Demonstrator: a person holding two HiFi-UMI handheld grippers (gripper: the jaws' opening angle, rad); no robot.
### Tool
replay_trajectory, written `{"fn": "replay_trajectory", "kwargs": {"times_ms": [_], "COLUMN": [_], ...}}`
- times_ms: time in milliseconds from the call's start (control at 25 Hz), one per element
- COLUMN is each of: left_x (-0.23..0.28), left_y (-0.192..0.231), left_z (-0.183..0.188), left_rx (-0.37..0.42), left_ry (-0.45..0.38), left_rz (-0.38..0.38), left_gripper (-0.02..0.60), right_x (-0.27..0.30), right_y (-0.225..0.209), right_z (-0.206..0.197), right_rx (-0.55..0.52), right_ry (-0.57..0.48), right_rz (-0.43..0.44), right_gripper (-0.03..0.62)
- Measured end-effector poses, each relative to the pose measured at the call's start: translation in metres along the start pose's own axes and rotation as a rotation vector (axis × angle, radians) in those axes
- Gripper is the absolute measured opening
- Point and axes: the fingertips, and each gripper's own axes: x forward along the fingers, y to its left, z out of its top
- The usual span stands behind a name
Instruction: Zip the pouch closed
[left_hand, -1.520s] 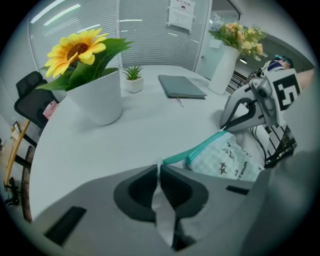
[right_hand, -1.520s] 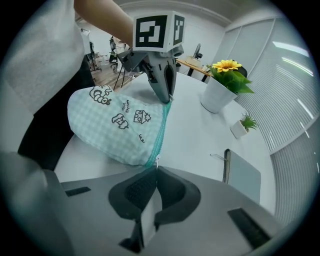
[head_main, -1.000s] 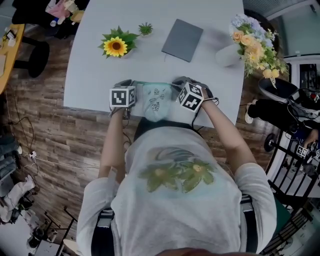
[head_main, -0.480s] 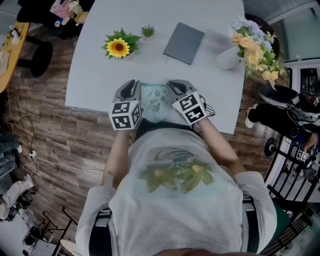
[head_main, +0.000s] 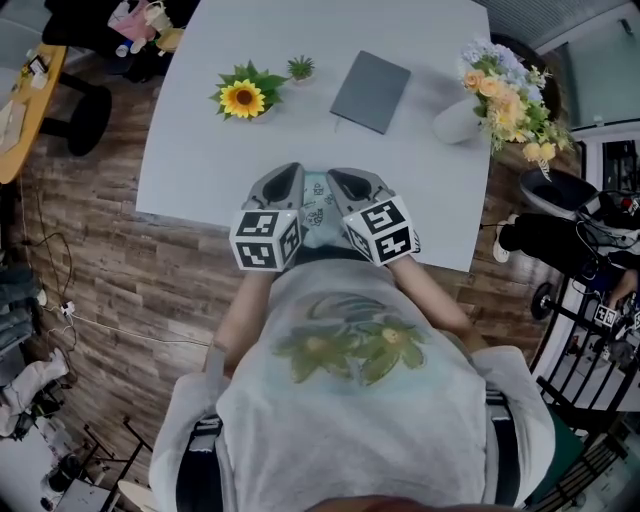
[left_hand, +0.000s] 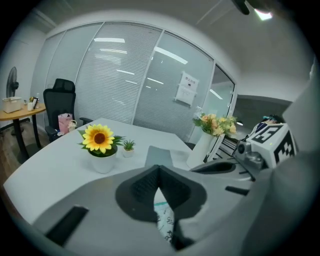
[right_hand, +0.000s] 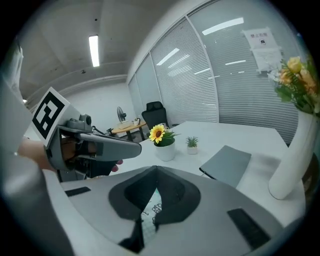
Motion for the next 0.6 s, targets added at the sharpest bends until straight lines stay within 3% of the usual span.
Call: {"fn": "replay_trajectory", "kwargs": {"times_ms": [600], "left_x": [-0.0011], "left_y": [-0.0118], "left_z": [0.0053], "left_rx": [0.025], "left_ry": [0.023], "left_rz": [-0.06], "left_gripper": [0.003], "right_x": [-0.0051], "right_y": [0.0019], "right_z": [0.0051], "right_rx": [0.085], "right_ry": [-0.006], "right_rz": [-0.009], "right_gripper": [0.015]}}
